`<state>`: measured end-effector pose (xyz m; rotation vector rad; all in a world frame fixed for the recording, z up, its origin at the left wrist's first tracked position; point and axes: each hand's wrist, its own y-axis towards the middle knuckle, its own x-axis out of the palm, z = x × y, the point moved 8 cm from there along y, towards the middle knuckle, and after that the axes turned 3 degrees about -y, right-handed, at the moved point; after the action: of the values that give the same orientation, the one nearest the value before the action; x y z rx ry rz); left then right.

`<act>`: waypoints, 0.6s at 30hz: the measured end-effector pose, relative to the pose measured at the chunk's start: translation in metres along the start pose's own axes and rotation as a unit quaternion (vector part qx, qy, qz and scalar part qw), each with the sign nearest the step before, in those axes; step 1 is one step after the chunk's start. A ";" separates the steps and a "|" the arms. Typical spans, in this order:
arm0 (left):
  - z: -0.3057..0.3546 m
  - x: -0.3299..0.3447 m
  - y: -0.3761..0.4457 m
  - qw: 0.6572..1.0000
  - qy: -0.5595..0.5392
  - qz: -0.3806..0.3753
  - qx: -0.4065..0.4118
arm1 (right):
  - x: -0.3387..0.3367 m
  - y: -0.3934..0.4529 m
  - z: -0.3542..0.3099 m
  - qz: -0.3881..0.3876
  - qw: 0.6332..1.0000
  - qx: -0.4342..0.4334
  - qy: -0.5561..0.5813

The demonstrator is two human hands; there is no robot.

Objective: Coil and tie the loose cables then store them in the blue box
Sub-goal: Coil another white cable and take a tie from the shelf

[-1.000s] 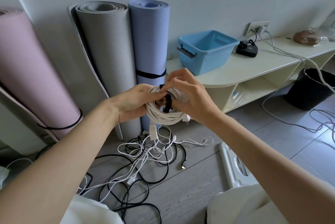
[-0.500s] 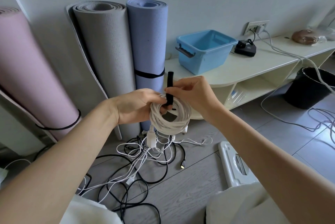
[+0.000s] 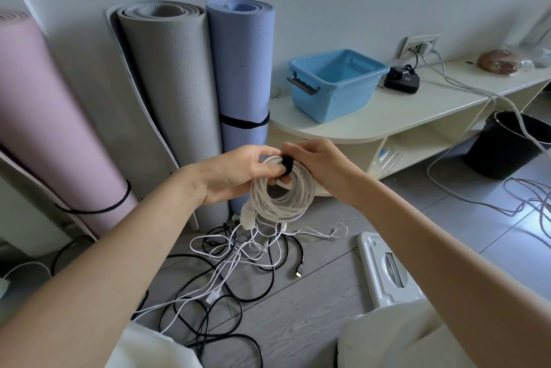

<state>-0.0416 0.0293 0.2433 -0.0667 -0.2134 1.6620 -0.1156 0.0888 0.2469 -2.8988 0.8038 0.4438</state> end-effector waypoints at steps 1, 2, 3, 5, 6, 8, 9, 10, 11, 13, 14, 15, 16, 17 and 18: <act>0.001 -0.003 0.000 1.000 -0.004 0.012 0.004 | 0.001 0.000 -0.001 -0.017 1.000 -0.004 0.015; 0.001 -0.006 0.000 1.000 0.003 0.027 0.008 | 0.003 -0.002 -0.002 -0.037 0.999 -0.009 0.026; 0.001 -0.009 0.001 0.999 0.026 0.039 0.013 | 0.005 -0.002 -0.004 -0.054 0.998 -0.015 0.028; -0.001 -0.011 0.002 0.993 0.111 0.042 0.012 | 0.010 -0.004 -0.006 -0.073 0.997 -0.021 0.013; -0.004 -0.012 0.004 0.988 0.147 0.038 0.006 | 0.011 -0.003 -0.004 -0.079 0.997 -0.021 0.005; -0.008 -0.013 0.005 0.982 0.187 0.035 -0.004 | 0.011 -0.002 0.000 -0.086 0.996 -0.008 0.000; -0.009 -0.014 0.005 0.979 0.199 0.036 -0.004 | 0.011 -0.001 0.002 -0.089 0.996 0.002 0.001; -0.008 -0.014 0.006 0.977 0.208 0.036 -0.002 | 0.011 -0.001 0.003 -0.092 0.996 0.011 0.007; -0.008 -0.015 0.006 0.976 0.214 0.038 0.002 | 0.012 -0.001 0.003 -0.093 0.995 0.013 0.019; -0.005 -0.018 0.007 0.977 0.207 0.050 0.017 | 0.015 -0.001 0.000 -0.080 0.996 0.004 0.048; -0.002 -0.020 0.007 0.978 0.196 0.060 0.028 | 0.015 0.000 -0.001 -0.064 0.996 0.002 0.062; 0.000 -0.023 0.008 0.980 0.181 0.071 0.041 | 0.012 0.001 -0.002 -0.044 0.996 0.002 0.081; 0.003 -0.024 0.007 0.982 0.163 0.079 0.052 | 0.008 0.003 0.000 -0.022 0.993 0.008 0.112; 0.005 -0.025 0.007 0.984 0.143 0.084 0.063 | 0.004 0.005 0.001 0.000 0.989 0.019 0.147; 0.007 -0.025 0.008 0.986 0.125 0.089 0.072 | 0.000 0.006 0.002 0.016 0.983 0.029 0.182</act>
<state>-0.0482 0.0028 0.2467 -0.1893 0.1061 1.8239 -0.1196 0.0841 0.2450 -2.9550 0.8904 -0.1125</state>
